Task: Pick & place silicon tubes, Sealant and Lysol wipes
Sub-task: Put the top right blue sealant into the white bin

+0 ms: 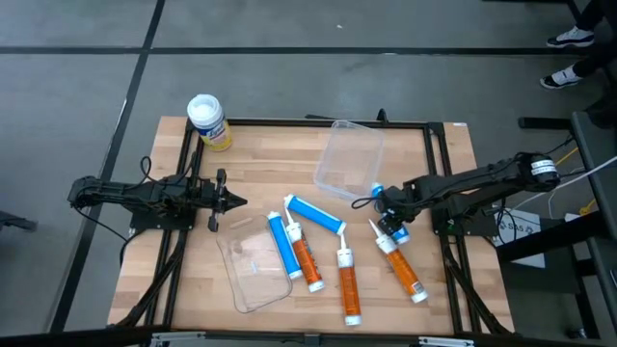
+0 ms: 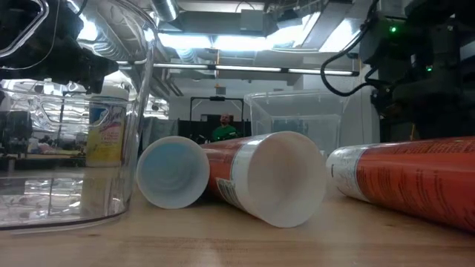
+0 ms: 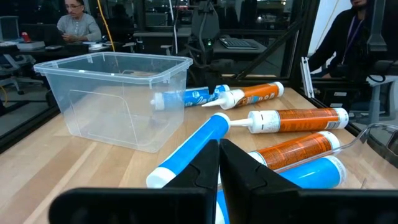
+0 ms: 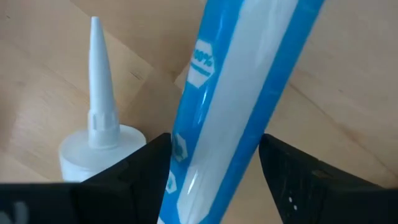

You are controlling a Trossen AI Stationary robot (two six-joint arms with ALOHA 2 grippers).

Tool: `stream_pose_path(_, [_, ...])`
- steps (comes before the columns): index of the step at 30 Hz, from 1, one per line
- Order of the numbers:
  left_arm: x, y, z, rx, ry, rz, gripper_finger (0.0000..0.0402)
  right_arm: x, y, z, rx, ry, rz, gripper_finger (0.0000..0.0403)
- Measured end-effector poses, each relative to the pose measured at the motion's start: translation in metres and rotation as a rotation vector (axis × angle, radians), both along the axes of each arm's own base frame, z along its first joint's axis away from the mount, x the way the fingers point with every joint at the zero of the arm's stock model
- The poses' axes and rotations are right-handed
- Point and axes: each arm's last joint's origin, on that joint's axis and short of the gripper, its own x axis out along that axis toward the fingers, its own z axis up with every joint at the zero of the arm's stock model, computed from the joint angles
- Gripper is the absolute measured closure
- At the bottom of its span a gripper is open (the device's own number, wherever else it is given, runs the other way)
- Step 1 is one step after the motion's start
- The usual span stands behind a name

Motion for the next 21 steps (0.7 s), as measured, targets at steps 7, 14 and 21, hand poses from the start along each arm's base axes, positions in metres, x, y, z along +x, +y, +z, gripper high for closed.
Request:
stream_pose_path(7, [0.0,0.0,0.0,0.0,0.0,0.0,0.0389,0.005,0.0,-0.007,-0.002,0.024,0.004,0.0161])
stream_pose_path(14, [0.0,0.0,0.0,0.0,0.0,0.0,0.0394,0.008,0.0,-0.016,-0.014,0.062,0.034,0.0161])
stream_pose_path(21, [0.0,0.0,0.0,0.0,0.0,0.0,0.0389,0.013,0.0,-0.024,-0.025,0.07,0.081,0.0161])
